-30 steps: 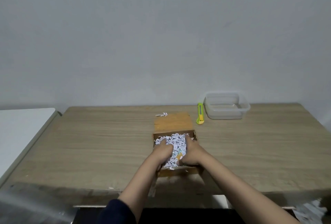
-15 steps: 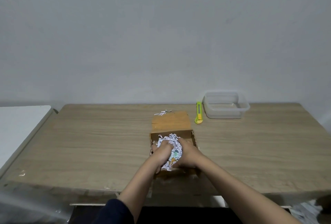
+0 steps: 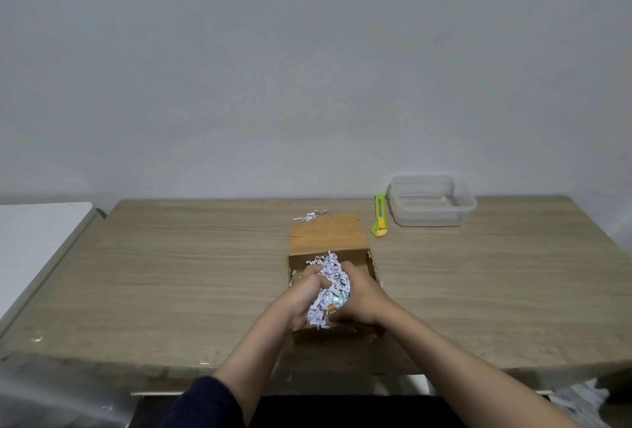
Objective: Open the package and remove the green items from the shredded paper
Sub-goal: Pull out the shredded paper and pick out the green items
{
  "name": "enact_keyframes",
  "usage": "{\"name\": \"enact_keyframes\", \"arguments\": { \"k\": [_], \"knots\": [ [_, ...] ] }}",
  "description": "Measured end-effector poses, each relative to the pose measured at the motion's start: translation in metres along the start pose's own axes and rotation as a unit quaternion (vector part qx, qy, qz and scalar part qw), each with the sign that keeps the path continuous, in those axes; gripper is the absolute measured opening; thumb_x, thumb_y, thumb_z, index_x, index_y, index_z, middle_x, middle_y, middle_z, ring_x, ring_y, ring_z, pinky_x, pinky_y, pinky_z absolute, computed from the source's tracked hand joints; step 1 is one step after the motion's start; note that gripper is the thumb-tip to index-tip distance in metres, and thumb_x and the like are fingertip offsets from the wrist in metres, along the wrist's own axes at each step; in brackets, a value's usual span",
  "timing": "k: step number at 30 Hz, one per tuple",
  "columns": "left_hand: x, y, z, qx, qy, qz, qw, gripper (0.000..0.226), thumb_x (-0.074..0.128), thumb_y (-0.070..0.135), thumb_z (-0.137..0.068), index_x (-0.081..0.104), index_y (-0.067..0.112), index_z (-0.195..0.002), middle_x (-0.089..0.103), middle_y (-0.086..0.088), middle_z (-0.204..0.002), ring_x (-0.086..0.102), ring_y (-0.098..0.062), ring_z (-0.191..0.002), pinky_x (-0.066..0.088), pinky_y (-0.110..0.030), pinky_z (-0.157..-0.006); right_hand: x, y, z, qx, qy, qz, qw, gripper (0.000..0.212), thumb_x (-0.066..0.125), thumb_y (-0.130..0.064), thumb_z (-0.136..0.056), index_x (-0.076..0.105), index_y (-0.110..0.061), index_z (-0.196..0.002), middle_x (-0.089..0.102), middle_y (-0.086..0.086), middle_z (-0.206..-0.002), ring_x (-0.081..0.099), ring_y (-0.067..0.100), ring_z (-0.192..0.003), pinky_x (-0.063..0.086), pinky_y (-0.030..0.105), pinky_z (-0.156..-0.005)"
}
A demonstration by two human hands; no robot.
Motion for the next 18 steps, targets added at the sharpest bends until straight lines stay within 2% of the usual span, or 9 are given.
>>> {"name": "enact_keyframes", "arguments": {
  "k": [5,9,13,16,18],
  "knots": [
    [0.000,0.003,0.004,0.019,0.002,0.014,1.000,0.039,0.038,-0.002,-0.087,0.044,0.018,-0.120,0.060,-0.017,-0.105,0.060,-0.030,-0.084,0.050,-0.032,-0.060,-0.003,0.002,-0.001,-0.020,0.030,-0.043,0.998,0.083,0.085,-0.032,-0.040,0.050,-0.025,-0.114,0.058,-0.002,-0.111,0.054,0.017,-0.103,0.048,0.033,-0.082],
    [-0.001,0.010,0.007,0.047,0.007,0.028,0.998,0.039,0.039,-0.007,-0.085,0.049,0.015,-0.115,0.062,-0.016,-0.099,0.061,-0.028,-0.083,0.051,-0.032,-0.062,-0.003,0.005,-0.003,-0.025,0.060,-0.069,0.996,0.103,0.085,-0.046,-0.026,0.048,-0.030,-0.121,0.058,-0.005,-0.115,0.056,0.016,-0.105,0.051,0.040,-0.090],
    [0.000,0.027,0.015,0.069,-0.005,0.025,0.997,0.039,0.038,-0.007,-0.086,0.051,0.016,-0.115,0.062,-0.010,-0.091,0.059,-0.022,-0.075,0.047,-0.028,-0.054,-0.014,-0.004,-0.006,-0.030,0.068,-0.078,0.994,0.110,0.085,-0.047,-0.024,0.047,-0.030,-0.125,0.057,-0.004,-0.121,0.056,0.017,-0.109,0.050,0.040,-0.094],
    [0.001,0.049,0.020,0.086,-0.022,0.023,0.996,0.041,0.036,-0.006,-0.088,0.048,0.017,-0.121,0.061,-0.011,-0.095,0.059,-0.022,-0.073,0.050,-0.029,-0.051,-0.035,-0.019,-0.008,-0.046,0.079,-0.077,0.993,0.103,0.086,-0.040,-0.026,0.050,-0.026,-0.122,0.059,-0.001,-0.118,0.058,0.020,-0.106,0.049,0.039,-0.094],
    [0.003,0.065,0.021,0.095,-0.039,0.024,0.994,0.041,0.035,-0.005,-0.090,0.046,0.019,-0.120,0.061,-0.013,-0.097,0.061,-0.024,-0.075,0.053,-0.032,-0.054,-0.050,-0.031,-0.009,-0.064,0.085,-0.075,0.992,0.097,0.083,-0.038,-0.028,0.051,-0.027,-0.120,0.061,-0.001,-0.114,0.060,0.021,-0.102,0.050,0.040,-0.092]
  ]
}}
Point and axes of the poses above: each hand's wrist, its own z-axis away from the middle knuckle, its own x-axis out of the palm, y = z × x, the point moved 5 cm from there along -z, towards the middle knuckle
